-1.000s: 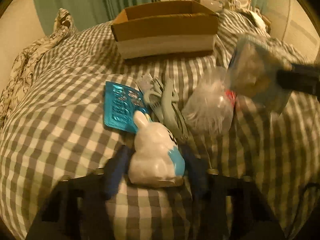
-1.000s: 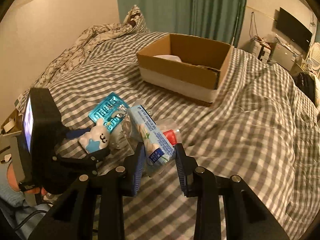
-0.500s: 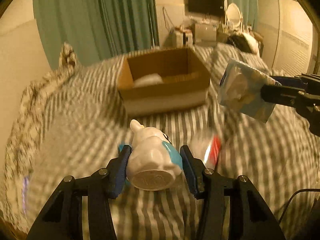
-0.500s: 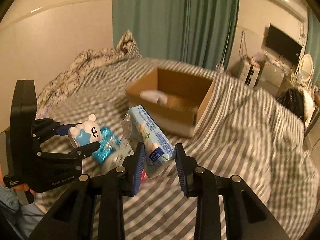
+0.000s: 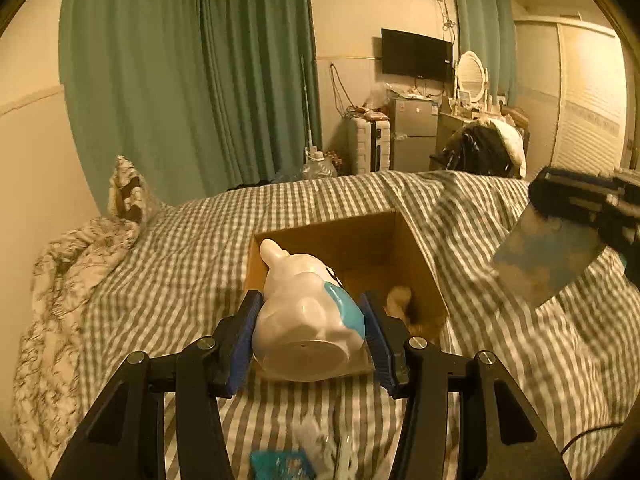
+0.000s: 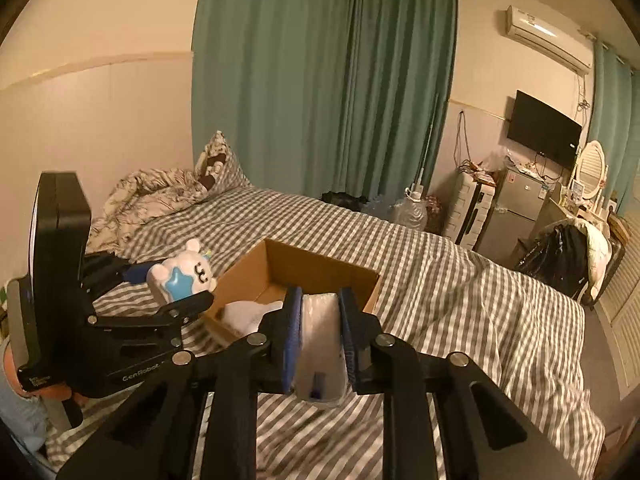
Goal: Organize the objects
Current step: 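Lower the bunny and packet into the cardboard box and open both grippers, then grasp the grey plastic hook with the left gripper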
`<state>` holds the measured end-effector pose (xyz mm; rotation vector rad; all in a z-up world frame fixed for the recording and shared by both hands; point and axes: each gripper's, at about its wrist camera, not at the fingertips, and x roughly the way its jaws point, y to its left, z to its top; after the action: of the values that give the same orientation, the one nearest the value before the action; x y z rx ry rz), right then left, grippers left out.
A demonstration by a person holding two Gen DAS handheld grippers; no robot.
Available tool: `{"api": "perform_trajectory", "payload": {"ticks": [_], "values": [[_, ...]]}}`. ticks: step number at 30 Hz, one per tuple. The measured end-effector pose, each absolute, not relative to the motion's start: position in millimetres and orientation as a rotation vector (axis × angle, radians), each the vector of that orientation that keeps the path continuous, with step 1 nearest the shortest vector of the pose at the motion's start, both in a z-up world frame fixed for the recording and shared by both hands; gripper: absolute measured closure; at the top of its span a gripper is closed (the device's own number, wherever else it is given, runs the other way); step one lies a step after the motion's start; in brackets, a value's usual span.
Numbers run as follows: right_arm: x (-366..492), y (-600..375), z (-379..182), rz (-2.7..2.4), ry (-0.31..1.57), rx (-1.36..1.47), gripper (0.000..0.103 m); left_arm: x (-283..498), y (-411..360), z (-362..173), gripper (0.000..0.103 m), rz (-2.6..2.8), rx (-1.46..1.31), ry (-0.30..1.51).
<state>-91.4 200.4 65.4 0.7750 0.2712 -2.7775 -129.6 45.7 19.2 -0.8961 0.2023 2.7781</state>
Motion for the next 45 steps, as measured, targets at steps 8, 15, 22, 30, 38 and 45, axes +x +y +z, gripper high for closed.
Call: {"api": "perform_trajectory", "payload": {"ticks": [8,15,22,30,38,45], "values": [[-162,200,40,-2.748,0.204,0.846,0.086,-200,51,-17,0.051,2.767,-1.011,0.154],[-201,199,8,-2.691,0.129,0.911,0.085,-228,58,-53,0.05,2.723,-1.093,0.17],[-193,214,13,-2.736,0.07,0.876,0.046,-222,53,-48,0.022,2.759,-1.094,0.15],[-136,212,69,-2.779,0.141,0.729,0.021,-180,42,-1,0.006,2.855,-0.972,0.195],[-70,202,98,-2.766,0.24,0.66,0.0,-128,19,26,0.0,2.898,-0.968,0.199],[-28,185,67,-2.728,0.356,0.738,0.0,-83,-2,7,0.0,2.899,-1.068,0.168]]}}
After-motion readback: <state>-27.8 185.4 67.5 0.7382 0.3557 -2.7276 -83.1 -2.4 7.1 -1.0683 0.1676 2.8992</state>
